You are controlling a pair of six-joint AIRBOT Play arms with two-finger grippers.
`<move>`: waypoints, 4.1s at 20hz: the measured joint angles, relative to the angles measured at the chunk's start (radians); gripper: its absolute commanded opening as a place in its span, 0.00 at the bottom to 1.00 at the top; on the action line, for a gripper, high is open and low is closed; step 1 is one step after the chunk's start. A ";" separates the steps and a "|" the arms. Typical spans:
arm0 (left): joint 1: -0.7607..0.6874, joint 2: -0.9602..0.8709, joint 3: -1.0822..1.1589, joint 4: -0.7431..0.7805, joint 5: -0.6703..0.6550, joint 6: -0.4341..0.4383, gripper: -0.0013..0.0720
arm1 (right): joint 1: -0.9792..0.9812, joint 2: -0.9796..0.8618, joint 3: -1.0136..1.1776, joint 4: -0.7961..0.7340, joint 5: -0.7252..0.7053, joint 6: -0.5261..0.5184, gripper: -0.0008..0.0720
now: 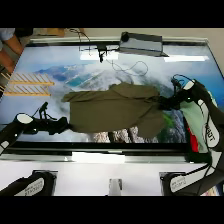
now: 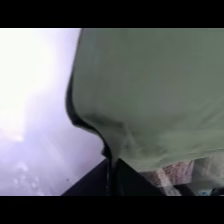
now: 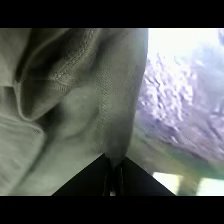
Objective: Fold the shirts.
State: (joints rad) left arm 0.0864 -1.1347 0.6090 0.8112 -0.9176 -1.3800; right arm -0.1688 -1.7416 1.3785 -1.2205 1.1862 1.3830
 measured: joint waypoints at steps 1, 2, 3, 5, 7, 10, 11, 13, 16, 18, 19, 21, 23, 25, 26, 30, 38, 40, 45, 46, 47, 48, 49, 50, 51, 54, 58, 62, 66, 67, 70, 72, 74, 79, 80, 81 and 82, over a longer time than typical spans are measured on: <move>0.006 0.011 0.042 0.000 -0.001 0.001 0.06 | 0.001 0.036 0.023 0.020 0.002 0.003 0.05; 0.015 0.027 0.102 0.000 -0.003 0.003 0.06 | 0.003 0.074 0.048 0.034 -0.002 0.002 0.04; 0.026 0.048 0.182 0.001 -0.006 0.004 0.06 | 0.005 0.122 0.082 0.042 0.013 -0.002 0.05; 0.048 0.099 0.375 0.001 -0.003 0.000 0.06 | 0.008 0.253 0.172 0.078 0.007 -0.005 0.05; 0.069 0.160 0.631 0.000 0.019 -0.002 0.06 | 0.008 0.410 0.264 0.081 -0.015 -0.007 0.05; 0.092 0.241 0.997 0.002 0.097 0.003 0.06 | 0.010 0.694 0.365 0.087 -0.160 -0.012 0.05; 0.096 0.266 1.102 0.008 0.122 0.004 0.06 | 0.009 0.780 0.382 0.080 -0.220 -0.010 0.05; 0.102 0.317 1.250 0.013 0.141 -0.007 0.06 | 0.009 0.937 0.405 0.071 -0.328 0.022 0.05; 0.106 0.375 1.355 0.034 0.105 -0.036 0.06 | 0.009 1.080 0.418 0.010 -0.382 0.101 0.05; 0.107 0.402 1.387 0.087 0.082 -0.063 0.06 | 0.009 1.131 0.423 -0.025 -0.398 0.144 0.05; 0.107 0.411 1.396 0.106 0.066 -0.076 0.06 | 0.009 1.146 0.425 -0.034 -0.401 0.157 0.05; 0.107 0.418 1.407 0.142 0.010 -0.095 0.06 | 0.009 1.163 0.425 -0.061 -0.379 0.174 0.05; 0.107 0.423 1.413 0.187 -0.038 -0.104 0.06 | 0.009 1.173 0.427 -0.084 -0.367 0.183 0.05; 0.107 0.419 1.415 0.231 -0.092 -0.109 0.06 | 0.009 1.165 0.428 -0.113 -0.323 0.188 0.05; 0.107 0.411 1.407 0.252 -0.129 -0.111 0.06 | 0.009 1.152 0.427 -0.128 -0.292 0.190 0.05; 0.107 0.346 1.284 0.297 -0.298 -0.116 0.06 | 0.009 1.016 0.421 -0.164 -0.073 0.149 0.04; 0.106 0.072 0.712 0.326 -0.286 -0.101 0.06 | 0.012 0.489 0.152 -0.035 0.184 0.162 0.04; 0.104 -0.024 0.661 0.311 -0.216 -0.110 0.06 | 0.012 0.383 0.120 0.027 0.071 0.212 0.04; 0.082 -0.208 0.661 0.235 0.040 -0.129 0.06 | 0.012 0.240 0.092 0.158 -0.251 0.267 0.05; 0.069 -0.237 0.671 0.229 0.102 -0.130 0.06 | 0.012 0.225 0.090 0.174 -0.320 0.270 0.05; 0.056 -0.261 0.680 0.220 0.161 -0.132 0.06 | 0.012 0.210 0.089 0.182 -0.373 0.275 0.05; 0.039 -0.284 0.687 0.211 0.217 -0.132 0.06 | 0.012 0.194 0.087 0.187 -0.417 0.277 0.05; 0.022 -0.310 0.692 0.203 0.262 -0.134 0.06 | 0.012 0.178 0.087 0.189 -0.444 0.277 0.05; 0.006 -0.333 0.695 0.200 0.290 -0.135 0.06 | 0.012 0.159 0.086 0.192 -0.463 0.277 0.05; -0.008 -0.357 0.698 0.197 0.309 -0.135 0.06 | 0.012 0.142 0.085 0.193 -0.463 0.274 0.05; -0.028 -0.406 0.702 0.196 0.300 -0.132 0.06 | 0.010 0.113 0.085 0.179 -0.422 0.228 0.05; -0.006 -0.431 0.703 0.211 0.153 -0.123 0.06 | 0.008 0.126 0.084 0.058 -0.243 0.179 0.05; 0.008 -0.464 0.698 0.218 -0.019 -0.089 0.06 | 0.008 0.122 0.045 -0.048 -0.081 0.199 0.05; 0.002 -0.510 0.696 0.220 -0.139 -0.075 0.06 | 0.011 0.116 -0.017 -0.081 -0.016 0.253 0.05; -0.002 -0.521 0.695 0.220 -0.163 -0.075 0.06 | 0.011 0.116 -0.027 -0.083 -0.012 0.260 0.06; -0.007 -0.543 0.699 0.219 -0.205 -0.074 0.63 | 0.012 0.116 -0.043 -0.089 0.002 0.277 0.62; 0.006 -0.547 0.717 0.217 -0.235 -0.073 0.72 | 0.010 0.125 -0.045 -0.089 0.014 0.280 0.69; 0.039 -0.547 0.753 0.222 -0.305 -0.072 0.72 | -0.002 0.151 -0.046 -0.094 0.056 0.261 0.69; 0.145 -0.477 0.729 0.281 -0.500 -0.061 0.72 | -0.064 0.267 -0.086 -0.115 0.186 0.216 0.68; 0.157 -0.447 0.676 0.287 -0.515 -0.055 0.72 | -0.068 0.299 -0.115 -0.116 0.200 0.208 0.67; 0.165 -0.419 0.612 0.294 -0.514 -0.047 0.72 | -0.073 0.336 -0.153 -0.116 0.204 0.203 0.67; 0.171 -0.390 0.544 0.299 -0.507 -0.035 0.72 | -0.077 0.369 -0.189 -0.121 0.201 0.198 0.67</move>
State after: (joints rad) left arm 0.2577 -1.5246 1.1534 1.1103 -1.4250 -1.4147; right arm -0.2459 -1.3731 1.1892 -1.3411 1.3876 1.5810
